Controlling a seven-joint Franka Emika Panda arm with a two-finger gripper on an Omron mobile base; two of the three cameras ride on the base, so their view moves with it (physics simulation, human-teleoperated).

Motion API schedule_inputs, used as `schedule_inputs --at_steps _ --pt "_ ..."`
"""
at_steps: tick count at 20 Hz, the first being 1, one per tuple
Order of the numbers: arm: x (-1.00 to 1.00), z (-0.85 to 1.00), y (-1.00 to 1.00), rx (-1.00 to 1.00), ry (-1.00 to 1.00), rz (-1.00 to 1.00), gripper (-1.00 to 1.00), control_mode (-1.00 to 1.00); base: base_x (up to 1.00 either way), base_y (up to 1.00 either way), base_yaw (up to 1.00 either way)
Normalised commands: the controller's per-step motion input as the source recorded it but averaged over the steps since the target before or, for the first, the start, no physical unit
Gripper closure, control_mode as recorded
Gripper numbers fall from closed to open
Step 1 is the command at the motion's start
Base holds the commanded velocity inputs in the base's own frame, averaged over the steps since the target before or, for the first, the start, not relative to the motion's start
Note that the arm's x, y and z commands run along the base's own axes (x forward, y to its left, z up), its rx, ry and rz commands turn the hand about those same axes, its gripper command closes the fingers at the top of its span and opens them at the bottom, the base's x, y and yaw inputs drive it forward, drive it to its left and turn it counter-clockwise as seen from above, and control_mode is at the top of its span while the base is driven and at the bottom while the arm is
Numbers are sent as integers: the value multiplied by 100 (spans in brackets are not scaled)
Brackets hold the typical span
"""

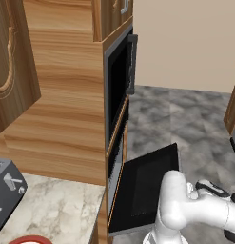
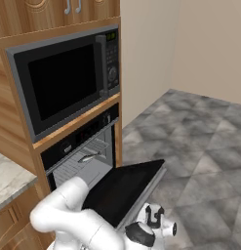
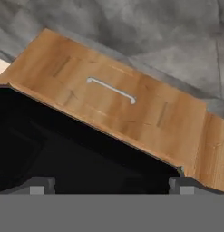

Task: Place the fish on the rack of the oven, and slide the rack back inside. Close the oven door.

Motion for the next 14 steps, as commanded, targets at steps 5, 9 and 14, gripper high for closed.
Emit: schedule_inputs --at_steps 5,9,14 --pt "36 99 84 55 -23 10 -100 -100 0 0 0" --pt "50 74 100 47 -20 9 -100 -100 0 0 0" --pt "67 38 100 41 -8 14 -100 -100 0 0 0"
